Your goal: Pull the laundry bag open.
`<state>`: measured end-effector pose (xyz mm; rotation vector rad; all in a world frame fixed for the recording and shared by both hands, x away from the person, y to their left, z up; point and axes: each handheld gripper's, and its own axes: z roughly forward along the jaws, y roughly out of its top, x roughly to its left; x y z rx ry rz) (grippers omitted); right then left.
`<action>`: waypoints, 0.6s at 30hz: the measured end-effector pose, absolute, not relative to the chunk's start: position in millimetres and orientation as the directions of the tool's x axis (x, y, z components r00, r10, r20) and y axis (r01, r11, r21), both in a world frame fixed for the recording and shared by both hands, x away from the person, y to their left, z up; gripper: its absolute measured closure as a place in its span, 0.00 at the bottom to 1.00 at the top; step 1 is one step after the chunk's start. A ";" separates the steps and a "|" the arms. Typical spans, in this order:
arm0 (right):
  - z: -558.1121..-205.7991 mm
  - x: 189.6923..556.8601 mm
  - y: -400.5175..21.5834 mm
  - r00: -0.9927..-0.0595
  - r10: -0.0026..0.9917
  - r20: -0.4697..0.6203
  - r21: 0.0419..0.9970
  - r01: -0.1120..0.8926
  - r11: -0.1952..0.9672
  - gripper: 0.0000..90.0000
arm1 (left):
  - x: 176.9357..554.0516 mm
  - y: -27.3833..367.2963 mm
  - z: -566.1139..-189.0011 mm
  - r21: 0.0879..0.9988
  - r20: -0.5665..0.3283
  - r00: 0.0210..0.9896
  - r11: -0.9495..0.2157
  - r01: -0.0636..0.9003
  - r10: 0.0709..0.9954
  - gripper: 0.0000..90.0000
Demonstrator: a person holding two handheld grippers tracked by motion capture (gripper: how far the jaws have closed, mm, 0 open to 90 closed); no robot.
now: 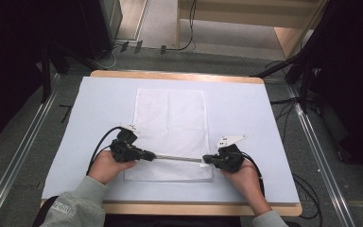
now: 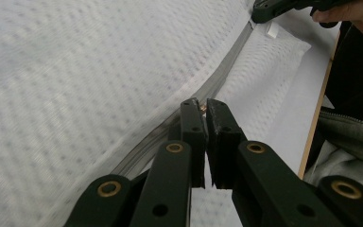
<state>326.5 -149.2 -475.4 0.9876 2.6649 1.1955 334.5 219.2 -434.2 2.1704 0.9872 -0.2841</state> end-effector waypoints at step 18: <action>-475.7 327.5 -150.0 -0.793 0.574 0.205 0.688 0.534 0.491 1.00 | 322.2 286.3 -432.5 0.516 -0.455 0.624 -0.384 0.766 0.635 0.97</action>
